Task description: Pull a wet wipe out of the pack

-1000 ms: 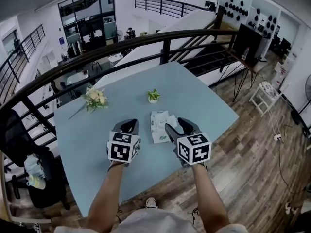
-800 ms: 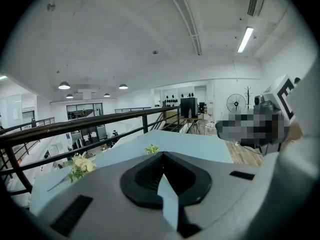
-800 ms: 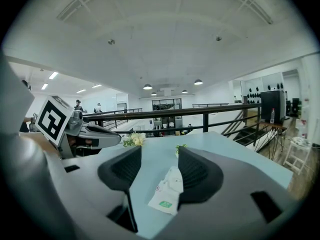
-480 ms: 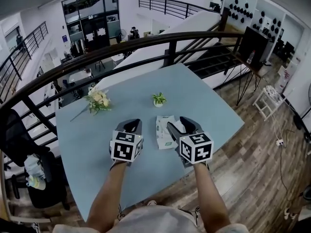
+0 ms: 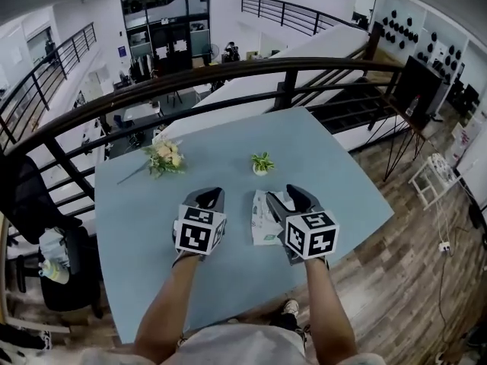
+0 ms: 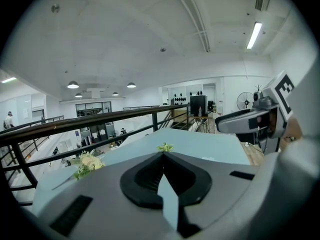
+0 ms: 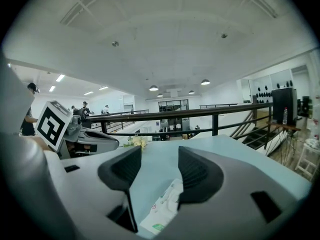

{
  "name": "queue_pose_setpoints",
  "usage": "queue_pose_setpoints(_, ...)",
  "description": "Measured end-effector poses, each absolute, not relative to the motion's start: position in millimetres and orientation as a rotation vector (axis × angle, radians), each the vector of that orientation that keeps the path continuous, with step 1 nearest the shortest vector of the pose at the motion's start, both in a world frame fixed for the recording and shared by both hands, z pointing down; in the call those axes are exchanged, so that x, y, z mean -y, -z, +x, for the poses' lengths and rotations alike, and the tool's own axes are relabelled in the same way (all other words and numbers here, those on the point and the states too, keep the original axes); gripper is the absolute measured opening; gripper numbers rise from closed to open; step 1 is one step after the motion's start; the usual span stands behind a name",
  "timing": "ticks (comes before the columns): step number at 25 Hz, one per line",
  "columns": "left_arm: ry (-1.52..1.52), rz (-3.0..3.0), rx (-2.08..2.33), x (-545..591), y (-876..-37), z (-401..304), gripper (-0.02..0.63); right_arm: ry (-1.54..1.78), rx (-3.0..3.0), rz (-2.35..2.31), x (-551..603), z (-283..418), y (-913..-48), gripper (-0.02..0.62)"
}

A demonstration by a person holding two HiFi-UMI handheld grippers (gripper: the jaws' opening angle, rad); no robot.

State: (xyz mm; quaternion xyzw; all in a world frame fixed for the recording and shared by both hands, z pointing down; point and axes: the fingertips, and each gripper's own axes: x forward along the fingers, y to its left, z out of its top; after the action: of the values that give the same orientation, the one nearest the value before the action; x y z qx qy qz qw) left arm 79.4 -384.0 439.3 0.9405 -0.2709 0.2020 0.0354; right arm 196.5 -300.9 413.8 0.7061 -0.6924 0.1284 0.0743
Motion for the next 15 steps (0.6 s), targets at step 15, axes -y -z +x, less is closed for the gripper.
queue_pose_setpoints(15, -0.595, 2.735, 1.209, 403.4, -438.5, 94.9, -0.003, -0.375, 2.304, 1.849, 345.6, 239.3, -422.7, 0.229)
